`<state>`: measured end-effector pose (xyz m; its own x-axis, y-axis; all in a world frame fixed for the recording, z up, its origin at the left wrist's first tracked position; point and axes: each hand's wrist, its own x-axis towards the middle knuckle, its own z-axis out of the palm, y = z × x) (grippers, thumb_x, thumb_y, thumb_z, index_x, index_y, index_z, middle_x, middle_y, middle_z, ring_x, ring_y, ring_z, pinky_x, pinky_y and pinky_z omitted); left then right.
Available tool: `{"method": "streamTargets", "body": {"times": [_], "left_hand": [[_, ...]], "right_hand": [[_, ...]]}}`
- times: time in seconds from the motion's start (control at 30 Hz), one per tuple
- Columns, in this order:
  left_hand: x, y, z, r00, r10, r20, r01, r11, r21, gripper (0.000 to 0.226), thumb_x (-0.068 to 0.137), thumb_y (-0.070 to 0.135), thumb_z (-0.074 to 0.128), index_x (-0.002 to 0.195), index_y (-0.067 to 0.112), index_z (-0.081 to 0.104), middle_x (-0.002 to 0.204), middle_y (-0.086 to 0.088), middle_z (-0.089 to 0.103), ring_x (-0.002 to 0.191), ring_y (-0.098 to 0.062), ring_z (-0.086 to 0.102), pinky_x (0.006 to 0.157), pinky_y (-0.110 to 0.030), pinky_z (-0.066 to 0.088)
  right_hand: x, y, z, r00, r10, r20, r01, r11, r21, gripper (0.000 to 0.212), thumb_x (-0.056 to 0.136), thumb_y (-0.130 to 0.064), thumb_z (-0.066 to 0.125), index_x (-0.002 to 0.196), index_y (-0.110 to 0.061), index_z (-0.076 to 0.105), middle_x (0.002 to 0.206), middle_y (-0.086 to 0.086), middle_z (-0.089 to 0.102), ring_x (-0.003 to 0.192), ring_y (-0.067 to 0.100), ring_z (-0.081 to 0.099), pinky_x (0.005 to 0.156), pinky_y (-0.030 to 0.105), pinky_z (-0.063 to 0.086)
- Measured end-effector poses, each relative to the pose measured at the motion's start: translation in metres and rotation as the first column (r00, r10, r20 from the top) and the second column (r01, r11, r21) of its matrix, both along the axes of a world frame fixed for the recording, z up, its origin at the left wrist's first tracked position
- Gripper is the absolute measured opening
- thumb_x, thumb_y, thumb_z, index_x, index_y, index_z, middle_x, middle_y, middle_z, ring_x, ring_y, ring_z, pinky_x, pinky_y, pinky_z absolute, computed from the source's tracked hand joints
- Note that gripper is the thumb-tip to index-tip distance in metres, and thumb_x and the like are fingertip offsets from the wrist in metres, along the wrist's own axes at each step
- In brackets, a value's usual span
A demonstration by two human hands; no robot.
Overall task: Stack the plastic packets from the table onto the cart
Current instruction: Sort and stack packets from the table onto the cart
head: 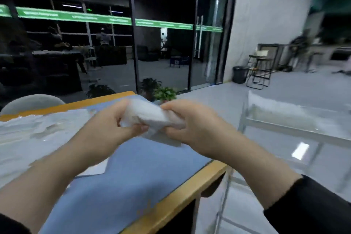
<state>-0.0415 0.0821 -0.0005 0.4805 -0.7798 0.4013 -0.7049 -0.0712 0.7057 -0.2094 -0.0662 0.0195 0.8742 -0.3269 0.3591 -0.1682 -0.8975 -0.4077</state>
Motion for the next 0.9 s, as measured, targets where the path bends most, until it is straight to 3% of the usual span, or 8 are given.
{"method": "streamTargets", "body": {"times": [0.1, 0.2, 0.33, 0.5, 0.57, 0.7, 0.8, 0.9], "left_hand": [[-0.042, -0.08, -0.001, 0.99, -0.135, -0.04, 0.133, 0.99, -0.037, 0.037, 0.085, 0.035, 0.081, 0.119, 0.038, 0.066, 0.111, 0.017, 0.072, 0.106, -0.004, 0.065, 0.095, -0.045, 0.052], [-0.087, -0.154, -0.004, 0.958, -0.254, -0.133, 0.243, 0.965, -0.095, 0.045, 0.086, 0.03, 0.079, 0.125, 0.041, 0.059, 0.113, 0.016, 0.071, 0.11, -0.005, 0.064, 0.094, -0.037, 0.052], [-0.135, -0.234, -0.006, 0.936, -0.315, -0.159, 0.3, 0.947, -0.111, 0.072, 0.084, 0.054, 0.069, 0.148, 0.043, 0.036, 0.136, 0.018, 0.055, 0.125, -0.006, 0.052, 0.101, -0.034, 0.044], [-0.163, -0.3, -0.02, 0.941, -0.311, 0.132, 0.305, 0.95, 0.06, 0.051, 0.1, 0.042, 0.057, 0.148, 0.034, 0.043, 0.142, 0.013, 0.054, 0.131, -0.007, 0.048, 0.105, -0.031, 0.04], [-0.175, -0.318, -0.024, 0.911, -0.345, 0.226, 0.327, 0.938, 0.118, 0.048, 0.102, 0.038, 0.055, 0.148, 0.032, 0.045, 0.148, 0.013, 0.05, 0.136, -0.008, 0.044, 0.11, -0.03, 0.037], [-0.199, -0.348, -0.027, 0.854, -0.395, 0.34, 0.351, 0.918, 0.185, 0.048, 0.103, 0.031, 0.05, 0.15, 0.03, 0.044, 0.153, 0.012, 0.045, 0.141, -0.011, 0.038, 0.116, -0.032, 0.029], [-0.21, -0.37, -0.029, 0.803, -0.39, 0.45, 0.318, 0.92, 0.229, 0.048, 0.102, 0.032, 0.046, 0.15, 0.031, 0.043, 0.152, 0.011, 0.045, 0.14, -0.014, 0.037, 0.117, -0.039, 0.029], [-0.219, -0.386, -0.029, 0.735, -0.414, 0.537, 0.319, 0.91, 0.265, 0.048, 0.102, 0.029, 0.046, 0.15, 0.027, 0.045, 0.149, 0.008, 0.048, 0.137, -0.017, 0.04, 0.113, -0.036, 0.029]], "right_hand": [[-0.059, -0.049, 0.01, 0.988, -0.153, 0.009, 0.153, 0.988, -0.017, 0.035, 0.092, -0.024, 0.065, 0.126, -0.03, 0.061, 0.109, -0.009, 0.063, 0.096, 0.015, 0.057, 0.083, 0.038, 0.052], [-0.118, -0.097, 0.009, 0.947, -0.322, 0.015, 0.32, 0.945, 0.066, 0.033, 0.089, -0.024, 0.068, 0.121, -0.033, 0.063, 0.093, -0.011, 0.062, 0.083, 0.014, 0.06, 0.072, 0.036, 0.054], [-0.19, -0.169, 0.002, 0.825, -0.564, 0.036, 0.558, 0.824, 0.101, 0.039, 0.087, -0.026, 0.069, 0.125, -0.035, 0.063, 0.108, -0.005, 0.068, 0.094, 0.019, 0.064, 0.079, 0.034, 0.052], [-0.253, -0.248, 0.008, 0.564, -0.826, 0.027, 0.826, 0.564, 0.006, 0.046, 0.092, -0.029, 0.068, 0.137, -0.027, 0.056, 0.128, 0.006, 0.065, 0.106, 0.028, 0.061, 0.084, 0.035, 0.048], [-0.262, -0.274, 0.006, 0.48, -0.877, 0.005, 0.876, 0.479, -0.063, 0.046, 0.093, -0.028, 0.068, 0.136, -0.018, 0.055, 0.125, 0.01, 0.065, 0.107, 0.031, 0.059, 0.085, 0.038, 0.049], [-0.259, -0.316, -0.008, 0.43, -0.903, -0.014, 0.882, 0.423, -0.208, 0.021, 0.09, -0.019, 0.066, 0.103, -0.006, 0.055, 0.095, 0.014, 0.063, 0.084, 0.034, 0.056, 0.066, 0.039, 0.046], [-0.251, -0.338, -0.018, 0.403, -0.915, -0.006, 0.87, 0.385, -0.307, 0.024, 0.089, -0.016, 0.066, 0.087, -0.008, 0.044, 0.076, 0.009, 0.05, 0.072, 0.032, 0.048, 0.059, 0.035, 0.034], [-0.243, -0.35, -0.026, 0.39, -0.92, -0.031, 0.847, 0.372, -0.38, 0.024, 0.091, -0.015, 0.065, 0.09, -0.01, 0.042, 0.086, 0.011, 0.053, 0.074, 0.033, 0.047, 0.063, 0.035, 0.037]]}}
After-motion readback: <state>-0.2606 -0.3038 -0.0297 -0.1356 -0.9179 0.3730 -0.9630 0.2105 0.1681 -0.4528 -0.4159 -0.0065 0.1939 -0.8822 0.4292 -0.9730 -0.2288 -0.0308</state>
